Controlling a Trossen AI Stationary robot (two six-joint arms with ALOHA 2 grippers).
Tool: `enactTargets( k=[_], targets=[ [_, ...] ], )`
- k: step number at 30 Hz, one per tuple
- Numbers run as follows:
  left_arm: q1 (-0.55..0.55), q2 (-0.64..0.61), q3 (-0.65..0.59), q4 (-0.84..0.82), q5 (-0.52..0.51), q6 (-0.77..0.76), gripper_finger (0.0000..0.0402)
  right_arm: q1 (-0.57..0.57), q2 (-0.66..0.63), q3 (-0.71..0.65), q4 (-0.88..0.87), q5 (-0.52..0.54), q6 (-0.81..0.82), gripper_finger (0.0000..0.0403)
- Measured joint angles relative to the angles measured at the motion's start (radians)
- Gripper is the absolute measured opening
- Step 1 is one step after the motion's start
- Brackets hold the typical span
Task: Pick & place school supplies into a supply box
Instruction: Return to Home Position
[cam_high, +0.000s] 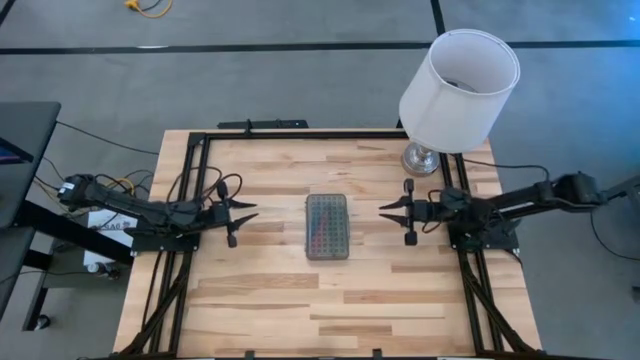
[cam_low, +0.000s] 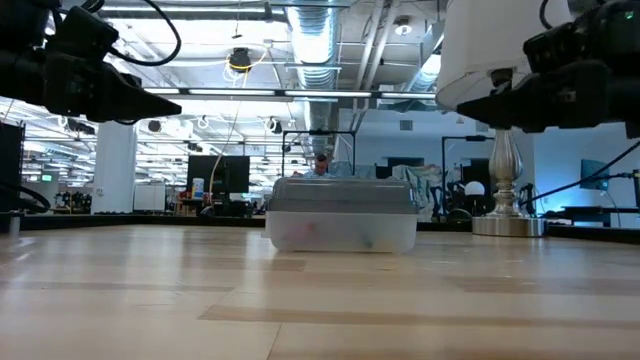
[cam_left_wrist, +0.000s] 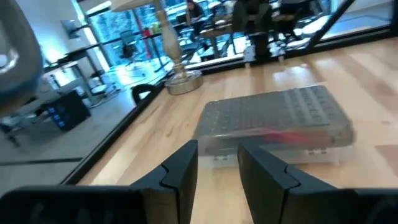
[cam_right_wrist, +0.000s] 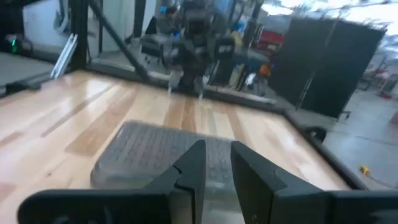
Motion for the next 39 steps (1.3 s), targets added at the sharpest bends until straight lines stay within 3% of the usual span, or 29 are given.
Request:
enactTargets(
  k=[7,13,16,30,39],
  targets=[
    [0.000,-0.064,0.000,-0.044,-0.063,0.005,0.0109,0.053,-0.265,0.000,-0.221,0.109,0.043,0.0071],
    [0.000,-0.105,0.000,-0.097,-0.070,-0.001,0.0109,0.057,-0.419,0.000,-0.422,0.157,0.106,0.0071],
    [0.000,-0.117,-0.001,-0.114,-0.071,-0.015,0.0109,0.059,-0.472,0.000,-0.451,0.176,0.115,0.0071],
    [0.000,-0.186,-0.001,-0.207,-0.104,-0.049,0.0109,0.228,-0.587,0.000,-0.581,0.506,0.096,0.0071],
    [-0.001,-0.268,-0.001,-0.228,-0.057,-0.032,0.0109,0.231,-0.760,0.000,-0.745,0.513,0.090,0.0071]
  ],
)
